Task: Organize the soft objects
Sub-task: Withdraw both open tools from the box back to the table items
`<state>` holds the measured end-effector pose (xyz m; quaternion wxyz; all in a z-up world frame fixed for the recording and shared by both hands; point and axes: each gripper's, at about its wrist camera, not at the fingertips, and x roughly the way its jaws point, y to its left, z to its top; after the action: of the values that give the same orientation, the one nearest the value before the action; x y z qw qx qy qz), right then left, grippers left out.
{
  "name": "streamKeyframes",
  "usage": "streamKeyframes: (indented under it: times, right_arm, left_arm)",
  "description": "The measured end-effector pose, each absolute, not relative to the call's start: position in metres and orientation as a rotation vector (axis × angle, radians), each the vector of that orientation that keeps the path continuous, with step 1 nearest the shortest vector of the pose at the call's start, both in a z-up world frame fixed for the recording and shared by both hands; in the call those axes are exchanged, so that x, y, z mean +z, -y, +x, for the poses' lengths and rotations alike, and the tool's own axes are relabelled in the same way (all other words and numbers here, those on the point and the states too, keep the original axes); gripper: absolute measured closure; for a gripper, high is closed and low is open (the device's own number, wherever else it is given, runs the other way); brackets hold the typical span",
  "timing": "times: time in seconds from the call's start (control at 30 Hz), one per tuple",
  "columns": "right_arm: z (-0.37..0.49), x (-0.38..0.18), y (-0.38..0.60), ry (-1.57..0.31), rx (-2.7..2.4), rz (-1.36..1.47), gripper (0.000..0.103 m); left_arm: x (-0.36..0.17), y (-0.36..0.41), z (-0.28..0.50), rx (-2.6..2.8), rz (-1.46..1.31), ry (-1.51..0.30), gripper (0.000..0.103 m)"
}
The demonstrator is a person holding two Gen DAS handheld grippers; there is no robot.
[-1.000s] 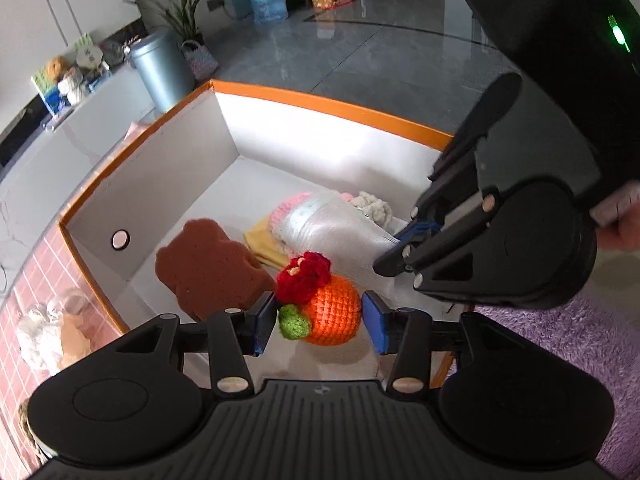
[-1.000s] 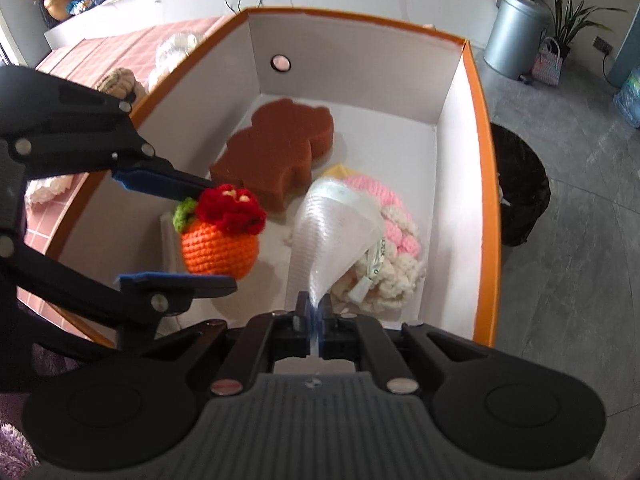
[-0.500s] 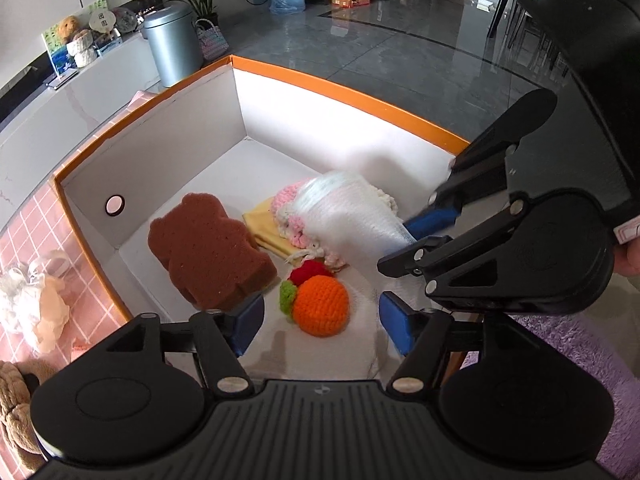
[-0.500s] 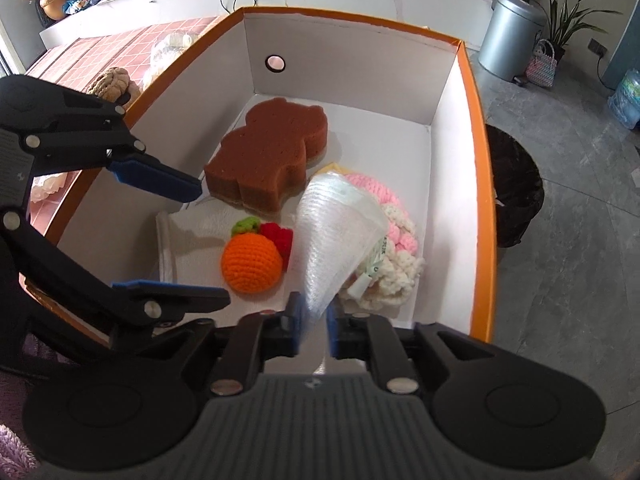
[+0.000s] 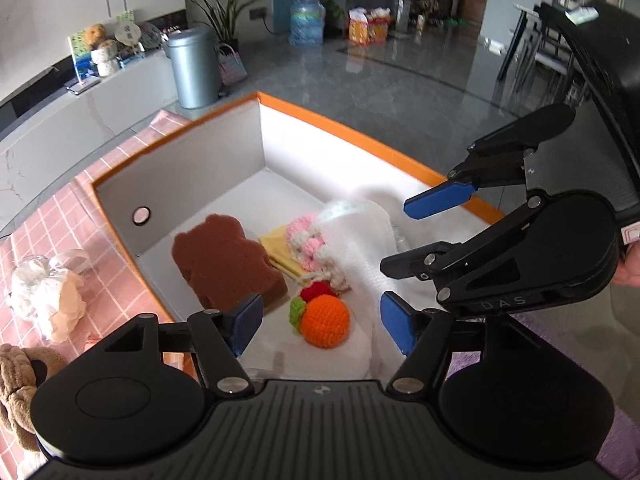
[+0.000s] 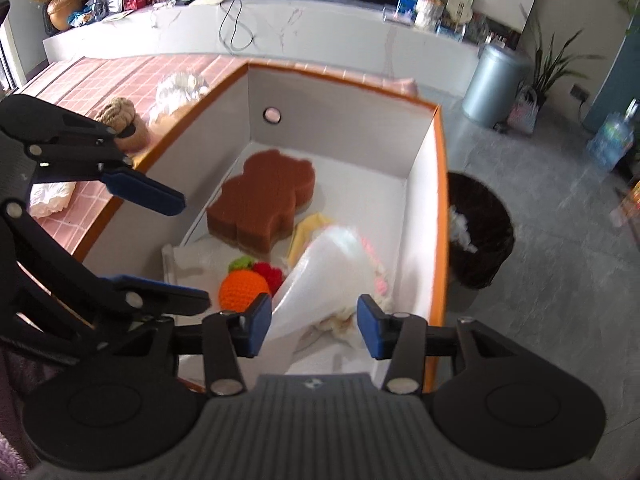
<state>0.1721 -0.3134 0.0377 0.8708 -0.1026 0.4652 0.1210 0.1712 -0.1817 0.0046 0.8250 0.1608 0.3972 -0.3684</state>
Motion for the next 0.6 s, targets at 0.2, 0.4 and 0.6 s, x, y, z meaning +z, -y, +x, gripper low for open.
streamKeyframes:
  times: [0.2,0.4,0.6]
  right_arm:
    - [0.161,0.054,0.31,-0.895,0.232,-0.236,0.045]
    - [0.141,0.075,0.295,-0.754,0.182,-0.298,0.038]
    - [0.126,0.086,0.274,-0.644,0.171,-0.32,0.033]
  left_arm:
    - [0.021,0.165,0.163,-0.751,0.288,-0.793,0.024]
    - [0.033,0.14,0.154,-0.693,0.194,-0.732,0.024]
    - [0.039,0.112,0.144,-0.609,0.13,-0.682,0.025]
